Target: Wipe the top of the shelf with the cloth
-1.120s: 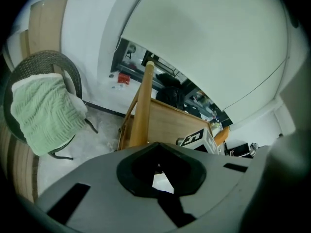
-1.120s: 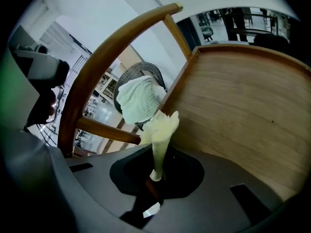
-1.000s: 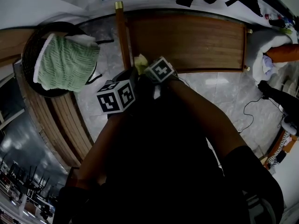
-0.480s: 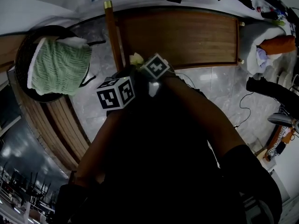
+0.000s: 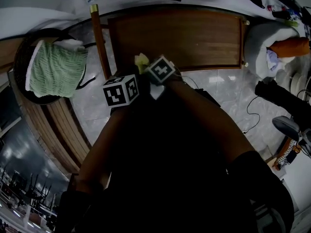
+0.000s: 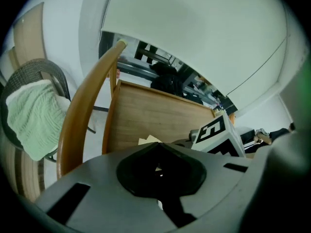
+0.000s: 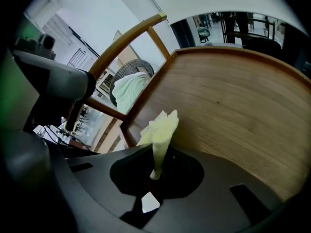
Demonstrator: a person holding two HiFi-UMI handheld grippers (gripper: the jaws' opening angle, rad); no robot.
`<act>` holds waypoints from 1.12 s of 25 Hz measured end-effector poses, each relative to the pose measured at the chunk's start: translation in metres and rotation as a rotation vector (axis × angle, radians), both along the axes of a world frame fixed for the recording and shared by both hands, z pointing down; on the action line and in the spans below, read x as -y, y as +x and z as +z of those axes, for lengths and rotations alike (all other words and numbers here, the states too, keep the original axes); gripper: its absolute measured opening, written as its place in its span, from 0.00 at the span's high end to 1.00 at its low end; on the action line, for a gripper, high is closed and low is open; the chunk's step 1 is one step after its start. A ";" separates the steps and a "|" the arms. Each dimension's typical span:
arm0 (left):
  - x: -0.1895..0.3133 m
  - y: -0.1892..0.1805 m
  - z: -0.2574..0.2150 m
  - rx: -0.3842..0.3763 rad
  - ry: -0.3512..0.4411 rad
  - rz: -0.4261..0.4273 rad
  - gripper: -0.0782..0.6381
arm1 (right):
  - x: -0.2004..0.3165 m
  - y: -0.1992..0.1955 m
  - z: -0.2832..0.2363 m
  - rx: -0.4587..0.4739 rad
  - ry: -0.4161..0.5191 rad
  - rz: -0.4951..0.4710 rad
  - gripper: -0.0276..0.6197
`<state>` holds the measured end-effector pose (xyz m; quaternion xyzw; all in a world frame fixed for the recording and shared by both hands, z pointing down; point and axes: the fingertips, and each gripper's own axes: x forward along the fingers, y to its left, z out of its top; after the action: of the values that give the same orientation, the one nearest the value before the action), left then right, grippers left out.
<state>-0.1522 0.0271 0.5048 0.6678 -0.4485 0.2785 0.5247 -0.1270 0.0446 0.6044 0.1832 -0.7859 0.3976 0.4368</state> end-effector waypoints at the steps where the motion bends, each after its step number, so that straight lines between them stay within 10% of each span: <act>1: 0.000 0.003 0.004 0.011 -0.006 -0.012 0.88 | 0.000 0.007 0.000 -0.007 -0.003 0.000 0.89; 28: -0.003 0.141 0.061 0.054 -0.078 0.056 0.88 | 0.005 0.151 -0.001 -0.043 -0.004 0.099 0.89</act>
<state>-0.0107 0.0297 0.5655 0.6516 -0.4324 0.3282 0.5299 0.0239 0.0399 0.6033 0.2294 -0.7656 0.4163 0.4336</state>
